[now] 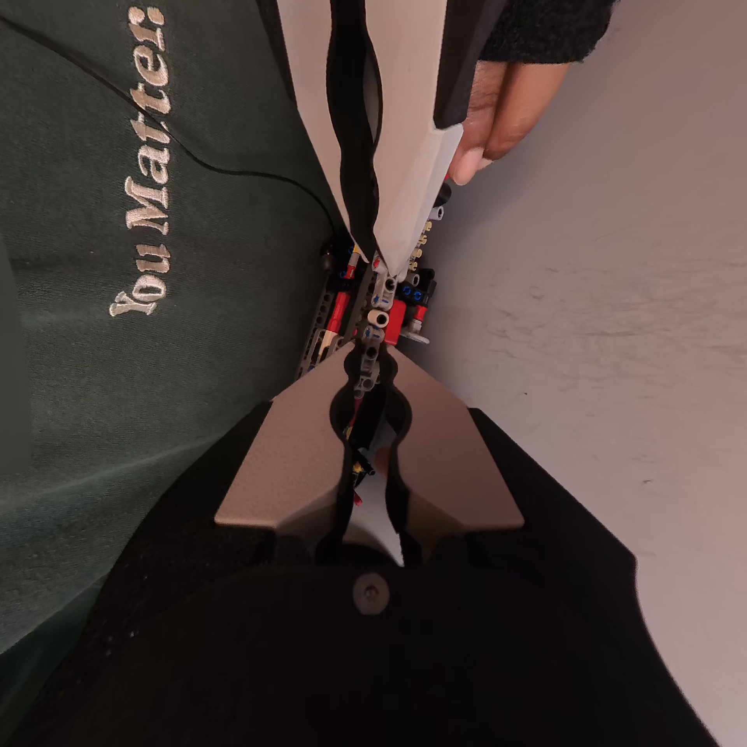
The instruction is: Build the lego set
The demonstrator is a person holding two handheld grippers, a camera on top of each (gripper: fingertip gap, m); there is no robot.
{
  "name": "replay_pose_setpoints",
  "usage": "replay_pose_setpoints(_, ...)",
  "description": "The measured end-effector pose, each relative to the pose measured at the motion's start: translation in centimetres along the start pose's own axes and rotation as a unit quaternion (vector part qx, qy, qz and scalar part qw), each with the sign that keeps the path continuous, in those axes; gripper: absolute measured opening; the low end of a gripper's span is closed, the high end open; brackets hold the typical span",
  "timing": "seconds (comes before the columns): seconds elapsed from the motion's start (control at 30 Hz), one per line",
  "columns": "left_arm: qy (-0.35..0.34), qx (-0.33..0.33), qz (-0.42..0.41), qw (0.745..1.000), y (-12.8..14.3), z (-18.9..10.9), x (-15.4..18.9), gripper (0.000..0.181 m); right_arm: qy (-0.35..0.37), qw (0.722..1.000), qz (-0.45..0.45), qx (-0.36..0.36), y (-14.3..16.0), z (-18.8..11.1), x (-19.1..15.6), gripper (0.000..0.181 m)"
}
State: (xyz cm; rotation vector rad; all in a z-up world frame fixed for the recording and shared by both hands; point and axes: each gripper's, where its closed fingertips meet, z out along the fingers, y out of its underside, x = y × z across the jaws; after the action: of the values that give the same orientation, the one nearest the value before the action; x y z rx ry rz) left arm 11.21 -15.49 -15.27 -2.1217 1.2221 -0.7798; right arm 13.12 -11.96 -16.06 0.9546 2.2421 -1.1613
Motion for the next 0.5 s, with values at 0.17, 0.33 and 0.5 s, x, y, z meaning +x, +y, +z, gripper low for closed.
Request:
replay_pose_setpoints(0.17, 0.001, -0.012, 0.021, 1.0, -0.07, 0.18, -0.03, 0.01, 0.004, 1.0, 0.0, 0.0, 0.06, -0.17, -0.23, 0.006)
replay_pose_setpoints(0.33, 0.013, -0.026, 0.043, 0.999, -0.22, 0.33, 0.06, 0.01, 0.007, 1.0, 0.0, -0.003, 0.21, -0.19, -0.49, 0.006)
replay_pose_setpoints(0.5, 0.025, -0.032, 0.057, 0.998, -0.21, 0.48, 0.02, 0.01, 0.004, 1.0, 0.004, -0.008, 0.33, -0.12, -0.51, 0.006)
